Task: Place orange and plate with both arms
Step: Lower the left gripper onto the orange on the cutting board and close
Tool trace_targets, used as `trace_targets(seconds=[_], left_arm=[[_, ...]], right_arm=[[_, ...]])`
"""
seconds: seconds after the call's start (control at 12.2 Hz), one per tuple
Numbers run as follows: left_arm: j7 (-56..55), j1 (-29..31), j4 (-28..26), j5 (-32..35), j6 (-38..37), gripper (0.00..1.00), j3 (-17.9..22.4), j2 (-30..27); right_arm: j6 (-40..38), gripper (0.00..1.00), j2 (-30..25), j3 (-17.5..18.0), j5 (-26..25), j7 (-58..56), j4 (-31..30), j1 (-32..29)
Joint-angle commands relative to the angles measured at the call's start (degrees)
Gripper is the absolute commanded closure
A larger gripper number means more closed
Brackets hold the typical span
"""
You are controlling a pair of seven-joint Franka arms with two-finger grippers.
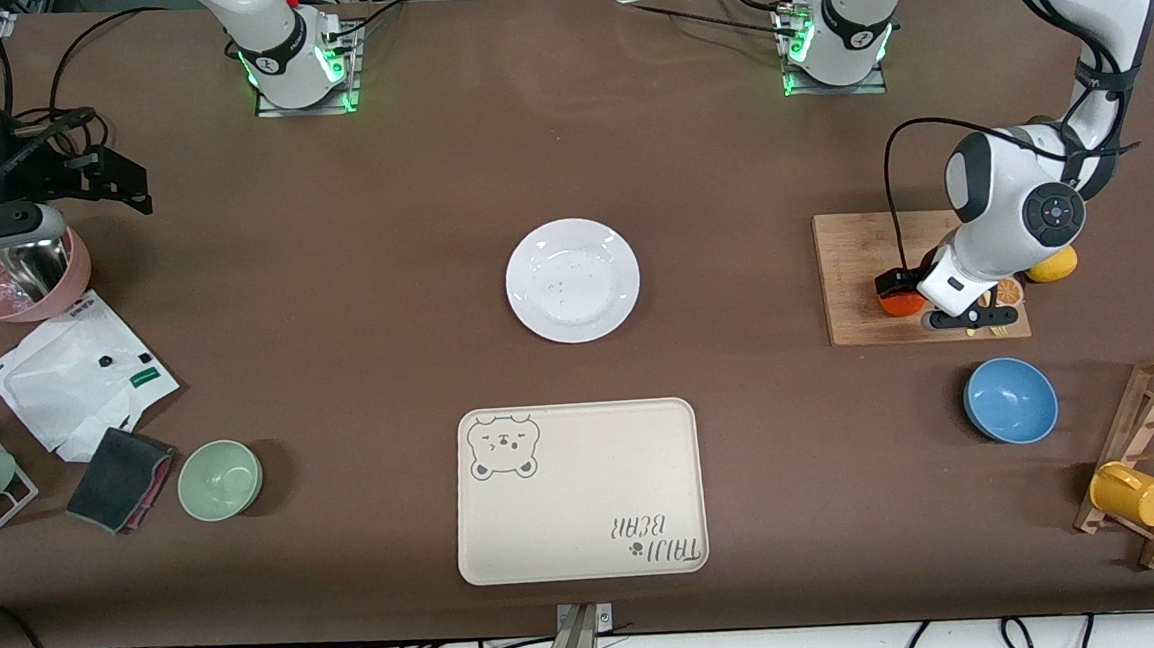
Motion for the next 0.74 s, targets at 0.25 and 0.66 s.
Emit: trace_targets(seconds=[0.25,0.66], left_arm=[[3.9,0.4,0.1,-5.4,0.6,0.69,-0.3,0.8],[0.7,-0.8,5.9,-5.5,-8.8,0.69,-3.0,-5.1]], right_arm=[[-0.5,0.0,0.2,0.3,-0.1,0.6,1.1,0.0],[-0.5,0.0,0.2,0.3,-0.1,0.6,1.1,0.0]])
